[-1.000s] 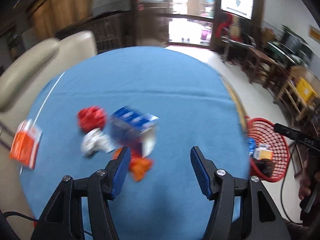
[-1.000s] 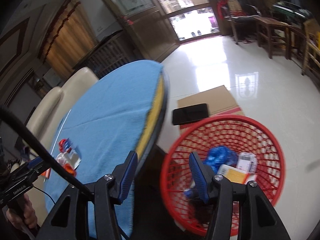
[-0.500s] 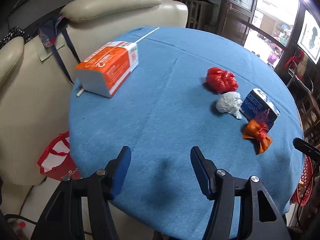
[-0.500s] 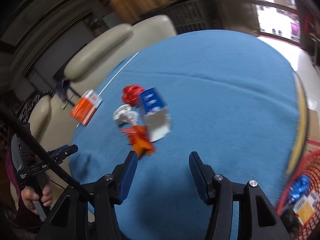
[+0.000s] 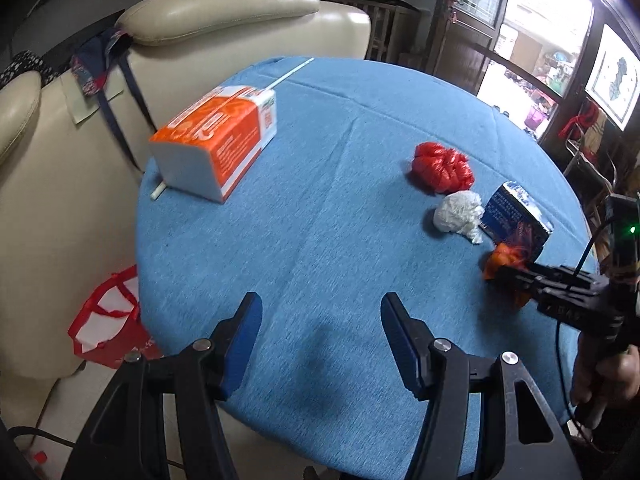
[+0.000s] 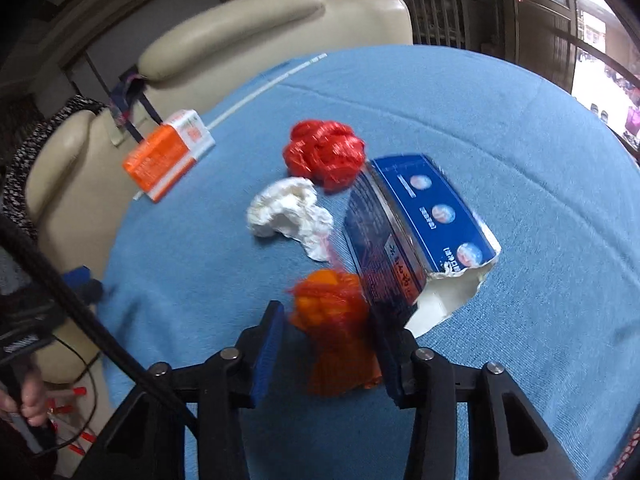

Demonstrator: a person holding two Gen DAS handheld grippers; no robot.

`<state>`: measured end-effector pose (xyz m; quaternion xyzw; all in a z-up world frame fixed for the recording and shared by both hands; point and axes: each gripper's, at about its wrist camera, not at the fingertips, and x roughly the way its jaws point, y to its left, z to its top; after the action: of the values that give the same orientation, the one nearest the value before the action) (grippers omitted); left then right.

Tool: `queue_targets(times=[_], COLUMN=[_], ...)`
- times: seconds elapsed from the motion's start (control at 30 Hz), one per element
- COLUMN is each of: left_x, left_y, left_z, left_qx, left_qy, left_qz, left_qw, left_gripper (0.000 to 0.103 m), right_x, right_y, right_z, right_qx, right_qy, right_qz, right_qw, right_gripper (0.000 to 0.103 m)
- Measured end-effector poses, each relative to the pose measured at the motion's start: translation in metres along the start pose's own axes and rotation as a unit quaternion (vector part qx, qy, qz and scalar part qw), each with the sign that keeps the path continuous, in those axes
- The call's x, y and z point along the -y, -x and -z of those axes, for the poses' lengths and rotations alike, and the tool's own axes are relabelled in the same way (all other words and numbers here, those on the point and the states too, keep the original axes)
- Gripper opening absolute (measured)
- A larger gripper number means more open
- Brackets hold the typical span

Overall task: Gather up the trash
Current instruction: 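Grasp the orange mesh bag with the right gripper while the left grasps the white crumpled foil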

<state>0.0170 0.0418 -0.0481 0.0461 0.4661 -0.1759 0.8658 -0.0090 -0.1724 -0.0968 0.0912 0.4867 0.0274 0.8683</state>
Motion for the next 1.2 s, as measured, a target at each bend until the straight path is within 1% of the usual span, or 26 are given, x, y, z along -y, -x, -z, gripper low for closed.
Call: queue_targets(times=[0.03,0.1,0.2,0.3,0.33,0.47,0.5,0.57,0.67,0.7,0.73,0.77,0.8,0.87,0.93,1.03,1.2], left_x=[0.004,0.013,0.035,0.059,0.068,0.092,0.096,0.102,0.107,0.108,0.109,0.111,0.111,0.110,0.109,0.104,0.108], left_y=[-0.001,-0.007,-0.020,-0.037,-0.045,-0.071,-0.076,-0.090,-0.103,-0.106,-0.109,-0.112,-0.114,-0.113,-0.109,-0.099,-0.071], left_z=[-0.006,-0.018,-0.037,-0.053,-0.059,-0.074,-0.076,-0.080,-0.081,-0.081,-0.080,-0.079,-0.078,-0.077,-0.073,-0.067,-0.054], left_qx=[0.001,0.000,-0.009,-0.019,-0.023,-0.046,-0.049,-0.062,-0.071,-0.073,-0.075,-0.079,-0.081,-0.074,-0.071,-0.060,-0.040], left_qy=[-0.005,-0.017,-0.042,-0.063,-0.070,-0.074,-0.074,-0.070,-0.065,-0.064,-0.066,-0.069,-0.071,-0.071,-0.064,-0.056,-0.071], left_qz=[0.006,0.021,0.057,0.074,0.088,0.131,0.136,0.134,0.149,0.151,0.151,0.147,0.141,0.135,0.135,0.122,0.098], left_qw=[1.0000,0.9996,0.9975,0.9950,0.9934,0.9876,0.9867,0.9866,0.9841,0.9837,0.9834,0.9835,0.9842,0.9855,0.9862,0.9891,0.9918], left_gripper=[0.063,0.063,0.063,0.063,0.063,0.063,0.063,0.063,0.062,0.058,0.046,0.036,0.036,0.029,0.027,0.027,0.027], right_x=[0.002,0.000,0.006,0.019,0.020,0.034,0.037,0.042,0.050,0.053,0.057,0.061,0.065,0.072,0.078,0.084,0.091], right_y=[0.000,0.004,0.016,0.032,0.035,0.048,0.052,0.058,0.064,0.065,0.067,0.069,0.071,0.075,0.078,0.083,0.096], right_z=[0.001,0.003,0.009,0.018,0.019,0.032,0.036,0.042,0.051,0.052,0.054,0.054,0.054,0.053,0.053,0.052,0.057], right_qx=[0.002,0.009,0.022,0.028,0.030,0.041,0.044,0.045,0.048,0.048,0.050,0.051,0.054,0.061,0.067,0.075,0.090], right_qy=[-0.001,0.002,-0.010,-0.029,-0.035,-0.057,-0.059,-0.059,-0.064,-0.069,-0.074,-0.079,-0.084,-0.095,-0.104,-0.107,-0.112], right_qz=[-0.001,0.002,-0.004,-0.014,-0.014,-0.012,-0.009,0.000,0.009,0.009,0.009,0.010,0.010,0.009,0.006,0.007,0.006], right_qw=[1.000,1.000,1.000,0.999,0.999,0.997,0.997,0.997,0.997,0.996,0.996,0.995,0.995,0.994,0.992,0.991,0.990], right_gripper=[0.040,0.034,0.034,0.034,0.034,0.034,0.034,0.034,0.034,0.034,0.034,0.034,0.034,0.034,0.034,0.034,0.034])
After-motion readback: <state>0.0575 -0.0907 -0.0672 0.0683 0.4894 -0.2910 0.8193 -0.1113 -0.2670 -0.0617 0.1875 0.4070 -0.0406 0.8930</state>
